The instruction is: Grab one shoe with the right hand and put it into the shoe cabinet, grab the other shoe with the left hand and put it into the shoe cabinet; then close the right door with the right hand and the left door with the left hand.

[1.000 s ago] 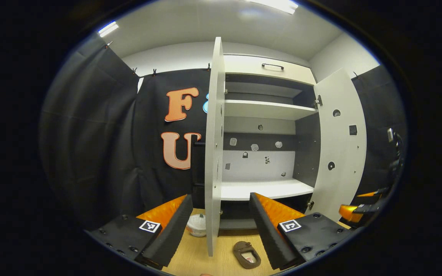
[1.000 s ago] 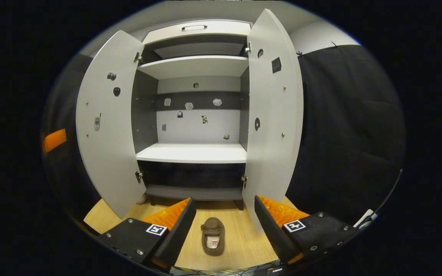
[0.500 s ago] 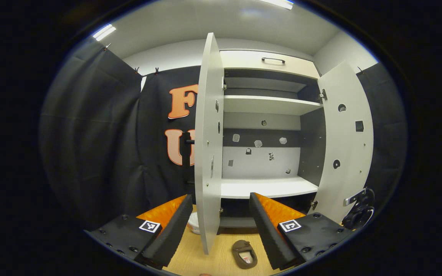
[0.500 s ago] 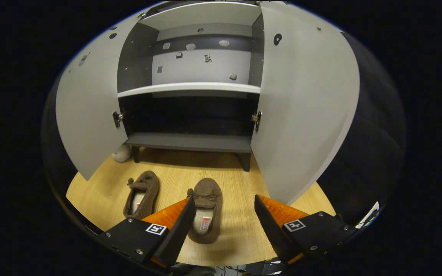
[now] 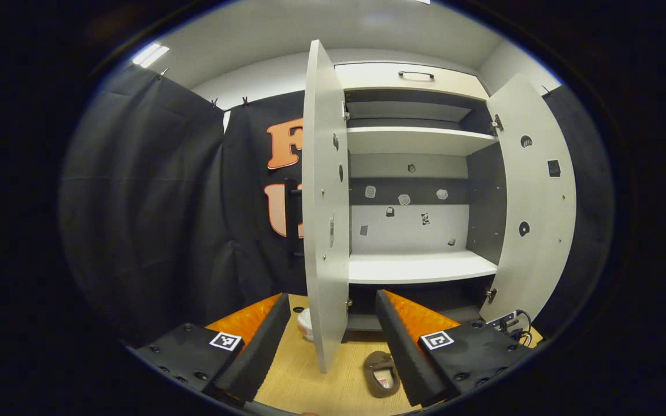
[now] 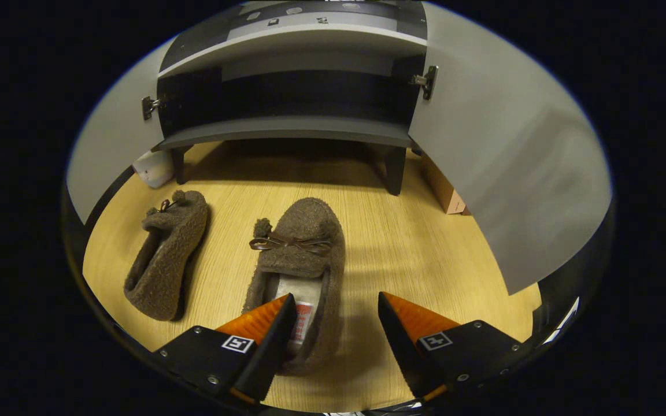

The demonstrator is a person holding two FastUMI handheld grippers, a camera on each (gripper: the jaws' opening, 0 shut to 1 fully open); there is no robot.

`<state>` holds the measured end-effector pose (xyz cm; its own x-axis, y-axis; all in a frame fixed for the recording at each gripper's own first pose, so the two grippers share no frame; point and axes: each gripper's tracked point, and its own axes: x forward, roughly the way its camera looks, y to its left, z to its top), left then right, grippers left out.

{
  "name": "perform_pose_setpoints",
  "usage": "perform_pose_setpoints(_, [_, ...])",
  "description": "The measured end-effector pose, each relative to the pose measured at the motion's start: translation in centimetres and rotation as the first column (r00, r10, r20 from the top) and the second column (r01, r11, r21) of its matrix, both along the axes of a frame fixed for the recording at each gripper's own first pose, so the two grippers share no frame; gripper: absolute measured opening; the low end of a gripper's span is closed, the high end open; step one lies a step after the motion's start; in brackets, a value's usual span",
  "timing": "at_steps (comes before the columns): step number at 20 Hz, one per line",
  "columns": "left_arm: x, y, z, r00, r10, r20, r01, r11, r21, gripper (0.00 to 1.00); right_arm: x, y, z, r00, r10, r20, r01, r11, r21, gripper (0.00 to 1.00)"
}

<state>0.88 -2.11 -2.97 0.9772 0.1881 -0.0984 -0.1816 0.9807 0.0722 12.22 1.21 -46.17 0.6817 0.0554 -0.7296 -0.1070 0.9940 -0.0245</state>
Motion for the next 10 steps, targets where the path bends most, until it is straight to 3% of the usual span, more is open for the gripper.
perform_pose_setpoints(3, [-0.4,0.0,-0.3,1.0,0.017,-0.009,-0.017,1.0,0.005,0.97,0.7,0.6,-1.0,1.0,-0.001,-0.024,0.002,1.0,0.025,0.69])
perform_pose_setpoints(5, [-0.5,-0.1,-0.4,1.0,0.024,-0.011,-0.024,1.0,0.009,0.97,0.9,1.0,-1.0,1.0,0.013,-0.024,-0.012,1.0,0.026,0.48])
perform_pose_setpoints(6, [-0.6,-0.2,-0.4,1.0,0.027,-0.012,-0.027,1.0,0.011,0.97,1.0,0.8,-0.8,1.0,0.0,-0.017,0.001,1.0,0.006,0.29])
perform_pose_setpoints(8, [-0.7,-0.5,-0.5,1.0,0.027,-0.011,-0.027,1.0,0.012,0.94,1.1,0.6,-0.5,1.0,-0.014,-0.02,0.014,1.0,0.009,0.07])
perform_pose_setpoints(10, [-0.6,-0.8,-0.6,1.0,0.025,-0.009,-0.024,1.0,0.015,0.94,1.3,0.7,0.8,1.0,-0.027,-0.01,0.027,0.998,0.058,0.04])
